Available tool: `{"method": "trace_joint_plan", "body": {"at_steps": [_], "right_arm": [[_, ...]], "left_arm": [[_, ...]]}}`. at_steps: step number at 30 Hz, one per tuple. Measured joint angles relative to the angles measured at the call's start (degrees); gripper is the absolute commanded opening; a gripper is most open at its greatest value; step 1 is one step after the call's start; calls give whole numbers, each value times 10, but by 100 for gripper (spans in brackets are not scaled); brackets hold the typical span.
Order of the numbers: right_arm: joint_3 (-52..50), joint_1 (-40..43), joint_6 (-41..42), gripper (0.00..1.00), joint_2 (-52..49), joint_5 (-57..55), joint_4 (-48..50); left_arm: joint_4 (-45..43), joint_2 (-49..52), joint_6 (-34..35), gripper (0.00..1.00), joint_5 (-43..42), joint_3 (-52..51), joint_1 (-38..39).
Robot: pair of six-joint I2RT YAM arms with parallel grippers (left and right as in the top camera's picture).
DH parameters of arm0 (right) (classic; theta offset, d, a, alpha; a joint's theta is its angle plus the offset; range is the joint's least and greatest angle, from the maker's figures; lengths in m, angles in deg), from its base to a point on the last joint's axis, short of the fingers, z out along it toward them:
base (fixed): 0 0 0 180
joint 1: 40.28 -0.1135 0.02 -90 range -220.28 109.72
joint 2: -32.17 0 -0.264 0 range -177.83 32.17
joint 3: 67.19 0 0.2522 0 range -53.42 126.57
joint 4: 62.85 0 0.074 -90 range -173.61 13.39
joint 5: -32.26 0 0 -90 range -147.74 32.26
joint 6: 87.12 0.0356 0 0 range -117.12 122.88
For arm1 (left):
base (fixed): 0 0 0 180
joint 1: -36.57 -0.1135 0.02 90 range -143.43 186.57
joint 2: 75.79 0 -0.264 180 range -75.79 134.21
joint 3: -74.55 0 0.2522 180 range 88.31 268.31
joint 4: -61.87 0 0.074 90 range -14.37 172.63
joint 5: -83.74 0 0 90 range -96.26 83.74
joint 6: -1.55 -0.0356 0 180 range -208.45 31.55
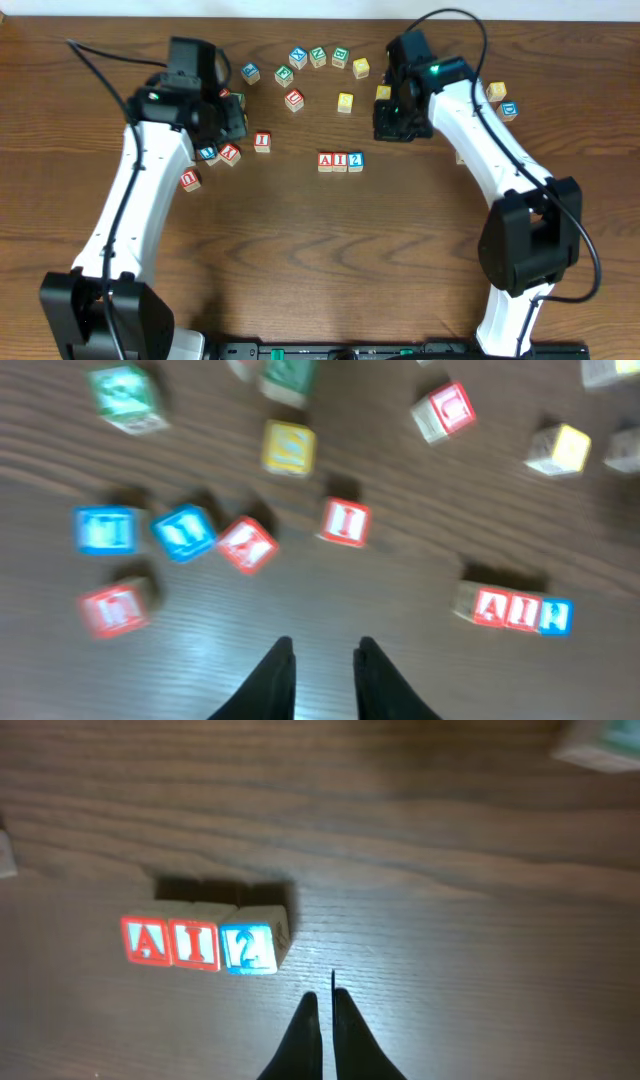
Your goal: Spell out AI2
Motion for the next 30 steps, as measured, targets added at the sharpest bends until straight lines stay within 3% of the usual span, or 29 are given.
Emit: {"method": "trace_joint_plan", "body": {"at_steps": [2, 9, 30], "right_arm": [[-33, 2, 0, 1, -4, 21, 36], [-118, 26, -1, 1, -14, 83, 122], [-204, 30, 4, 1, -14, 118, 220]], "left_arm": [[-27, 1, 4, 8, -20, -31, 11], [-60, 40, 10, 8, -49, -60, 56], [-151, 179, -6, 7, -178, -60, 65]]}}
